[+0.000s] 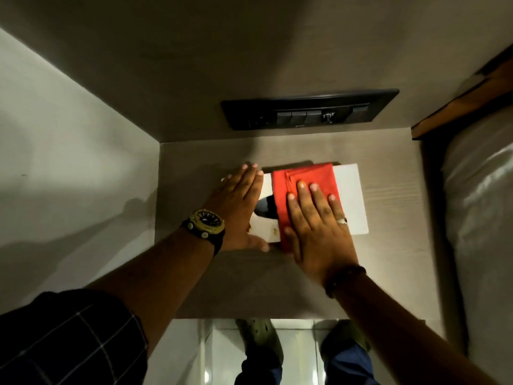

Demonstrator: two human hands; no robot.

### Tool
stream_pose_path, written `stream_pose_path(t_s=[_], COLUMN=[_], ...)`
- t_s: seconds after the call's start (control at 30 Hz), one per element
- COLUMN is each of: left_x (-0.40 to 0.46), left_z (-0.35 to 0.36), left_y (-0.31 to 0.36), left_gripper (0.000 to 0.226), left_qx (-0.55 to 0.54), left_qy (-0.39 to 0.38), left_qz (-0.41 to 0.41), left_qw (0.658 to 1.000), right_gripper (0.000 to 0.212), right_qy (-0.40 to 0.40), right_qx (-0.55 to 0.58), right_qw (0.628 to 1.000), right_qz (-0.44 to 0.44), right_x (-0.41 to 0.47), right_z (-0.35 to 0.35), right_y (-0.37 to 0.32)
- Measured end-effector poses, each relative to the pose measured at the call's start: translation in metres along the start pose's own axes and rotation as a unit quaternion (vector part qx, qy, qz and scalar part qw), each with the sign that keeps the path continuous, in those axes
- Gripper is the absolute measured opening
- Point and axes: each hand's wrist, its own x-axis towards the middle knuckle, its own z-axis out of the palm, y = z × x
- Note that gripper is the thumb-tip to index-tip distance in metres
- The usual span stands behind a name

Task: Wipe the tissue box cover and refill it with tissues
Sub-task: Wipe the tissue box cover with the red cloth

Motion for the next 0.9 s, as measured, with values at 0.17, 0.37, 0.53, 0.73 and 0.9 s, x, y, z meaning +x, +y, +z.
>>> stream_pose_path(t_s=[0.17, 0.37, 0.53, 0.73, 0.9], left_x=[0.002, 0.004, 0.000, 0.000, 0.001], left_z=[0.002, 0.001, -0.001, 0.002, 0.001], left_y=[0.001, 0.003, 0.002, 0.000, -0.002], left_gripper=[0.142, 0.140, 0.139, 0.143, 0.144], left_qx=[0.001, -0.013, -0.005, -0.009, -0.011], left_qy=[0.010, 0.003, 0.007, 0.023, 0.010], left_qz=[-0.001, -0.003, -0.009, 0.003, -0.001], left_qw=[1.000, 1.000, 1.000, 1.000, 1.000], right_gripper=[0.066, 0.064, 0.060, 0.068, 0.065], right_qy=[0.024, 0.034, 0.001, 0.014, 0.036], right_qx=[0.005, 0.028, 0.028, 0.021, 0.012], right_qw=[0.996, 0.991, 0.999, 0.993, 0.987], right_qz=[0.091, 0.123, 0.018, 0.112, 0.156], right_x=[0.006, 0.063, 0.018, 0.012, 0.056], right_z=[-0.006, -0.009, -0.001, -0.009, -0.011], right_y=[0.040, -0.008, -0.019, 0.056, 0.022])
